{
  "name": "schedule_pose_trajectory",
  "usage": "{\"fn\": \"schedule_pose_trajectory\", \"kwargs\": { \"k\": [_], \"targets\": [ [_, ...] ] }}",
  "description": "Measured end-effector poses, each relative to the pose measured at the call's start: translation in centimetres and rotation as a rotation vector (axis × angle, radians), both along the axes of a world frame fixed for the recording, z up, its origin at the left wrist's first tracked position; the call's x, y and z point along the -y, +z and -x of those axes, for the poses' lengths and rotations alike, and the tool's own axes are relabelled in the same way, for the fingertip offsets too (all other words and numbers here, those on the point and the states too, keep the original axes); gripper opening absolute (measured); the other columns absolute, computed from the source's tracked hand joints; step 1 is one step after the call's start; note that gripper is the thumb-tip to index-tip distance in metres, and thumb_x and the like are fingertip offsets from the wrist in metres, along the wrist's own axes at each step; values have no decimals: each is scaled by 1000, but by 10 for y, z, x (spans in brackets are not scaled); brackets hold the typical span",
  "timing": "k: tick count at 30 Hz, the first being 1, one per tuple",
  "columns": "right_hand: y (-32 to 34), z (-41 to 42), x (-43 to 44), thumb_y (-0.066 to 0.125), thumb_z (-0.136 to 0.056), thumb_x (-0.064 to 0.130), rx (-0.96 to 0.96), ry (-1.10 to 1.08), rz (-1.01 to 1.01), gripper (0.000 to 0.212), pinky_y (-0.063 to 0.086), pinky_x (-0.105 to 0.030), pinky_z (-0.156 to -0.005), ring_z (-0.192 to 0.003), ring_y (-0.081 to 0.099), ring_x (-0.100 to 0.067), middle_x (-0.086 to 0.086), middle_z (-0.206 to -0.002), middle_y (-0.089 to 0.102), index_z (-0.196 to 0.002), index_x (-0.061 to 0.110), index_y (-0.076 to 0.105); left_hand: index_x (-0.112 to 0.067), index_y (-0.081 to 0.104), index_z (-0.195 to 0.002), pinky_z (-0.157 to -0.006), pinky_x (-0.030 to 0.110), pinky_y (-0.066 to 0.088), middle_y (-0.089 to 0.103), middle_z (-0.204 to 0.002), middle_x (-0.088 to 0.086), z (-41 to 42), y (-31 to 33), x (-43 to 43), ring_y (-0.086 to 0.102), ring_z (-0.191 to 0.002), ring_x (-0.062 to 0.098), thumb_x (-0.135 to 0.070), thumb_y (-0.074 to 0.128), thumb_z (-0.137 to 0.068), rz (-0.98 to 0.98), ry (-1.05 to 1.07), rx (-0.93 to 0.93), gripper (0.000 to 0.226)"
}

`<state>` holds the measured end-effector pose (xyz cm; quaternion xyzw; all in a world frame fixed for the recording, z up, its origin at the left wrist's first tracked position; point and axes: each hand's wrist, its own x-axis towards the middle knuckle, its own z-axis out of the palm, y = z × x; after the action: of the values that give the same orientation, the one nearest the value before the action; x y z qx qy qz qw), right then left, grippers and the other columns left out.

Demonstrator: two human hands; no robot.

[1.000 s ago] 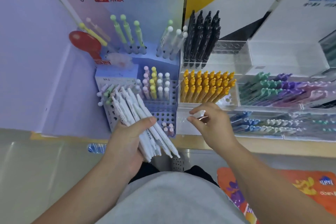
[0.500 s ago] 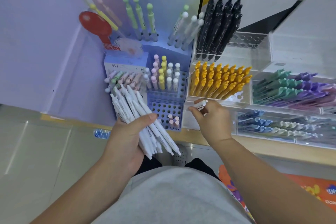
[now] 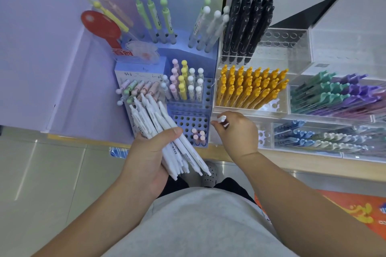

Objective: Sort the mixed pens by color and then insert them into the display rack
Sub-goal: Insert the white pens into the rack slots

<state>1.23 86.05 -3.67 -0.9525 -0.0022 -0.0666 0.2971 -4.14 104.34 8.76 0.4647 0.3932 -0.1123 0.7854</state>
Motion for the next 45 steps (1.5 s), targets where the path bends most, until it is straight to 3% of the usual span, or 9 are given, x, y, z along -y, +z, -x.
{"fn": "schedule_pose_trajectory", "kwargs": {
  "k": [5, 9, 15, 25, 30, 35, 38, 41, 45],
  "targets": [
    [-8, -3, -5, 84, -74, 25, -44, 1, 40, 29, 36, -26, -49, -52, 56, -29, -5, -62, 61, -63, 12, 61, -2, 63, -123, -98, 56, 51, 69, -111, 20, 1, -2, -4, 67, -109, 37, -10, 79, -63, -9, -20, -4, 63],
    [-6, -3, -6, 83, -75, 31, -51, -6, 58, 26, 35, -25, -53, -57, 60, -29, -5, -68, 66, -69, 12, 66, -5, 66, -117, -81, 42, 55, 71, -94, 10, 1, -1, -8, 69, -93, 27, -11, 78, -61, -3, -18, -5, 58],
    [11, 0, -6, 77, -80, 48, -43, -17, -4, 36, 37, -24, -59, -63, 61, -21, 3, -70, 66, -96, 16, 74, -2, 63, -126, -87, 45, 56, 71, -99, 10, 2, 1, -5, 70, -95, 26, -11, 79, -60, 4, -20, 8, 68],
    [22, -3, -2, 75, -85, 29, 36, 91, 7, 13, 49, -28, -56, -63, 64, -21, 2, -77, 71, -91, 18, 74, 0, 61, -128, -100, 60, 48, 68, -108, 16, 1, 10, -2, 62, -117, 43, -9, 80, -60, 32, -10, 44, 71],
    [21, -5, 4, 76, -85, 28, 60, 165, 15, 17, 54, -33, -57, -65, 66, -23, 0, -78, 72, -96, 16, 74, 1, 60, -128, -87, 50, 58, 68, -103, 17, 1, 16, 2, 66, -108, 40, -4, 84, -59, 18, -18, 41, 74],
    [49, 2, 8, 70, -86, 49, -52, 110, -45, 41, 53, -30, -60, -65, 63, -17, 7, -71, 67, -110, 17, 71, -7, 68, -109, -67, 37, 60, 72, -85, 11, 1, 19, 9, 71, -83, 26, -6, 81, -56, 18, -30, 78, 54],
    [92, 12, 7, 69, -85, 50, -71, 70, -332, 31, 52, -30, -58, -60, 62, -13, 8, -62, 62, -96, 21, 72, -11, 69, -97, -56, 31, 58, 71, -76, 8, 0, 24, 13, 72, -68, 19, -5, 74, -61, 53, -25, 123, 38],
    [138, 18, 9, 76, -76, 43, -349, 206, -716, 27, 53, -29, -56, -60, 66, -17, -2, -68, 69, -86, 18, 70, -8, 68, -103, -56, 35, 57, 69, -80, 13, -2, 28, 16, 69, -73, 28, -8, 75, -61, 45, -31, 113, 43],
    [156, 24, 25, 90, -66, 26, -641, 465, -701, 38, 50, -23, -59, -65, 64, -15, -4, -77, 73, -97, 18, 69, -3, 67, -112, -53, 39, 57, 68, -94, 20, -9, 32, 24, 69, -76, 34, -15, 78, -59, 55, -8, 50, 55]
  ]
}}
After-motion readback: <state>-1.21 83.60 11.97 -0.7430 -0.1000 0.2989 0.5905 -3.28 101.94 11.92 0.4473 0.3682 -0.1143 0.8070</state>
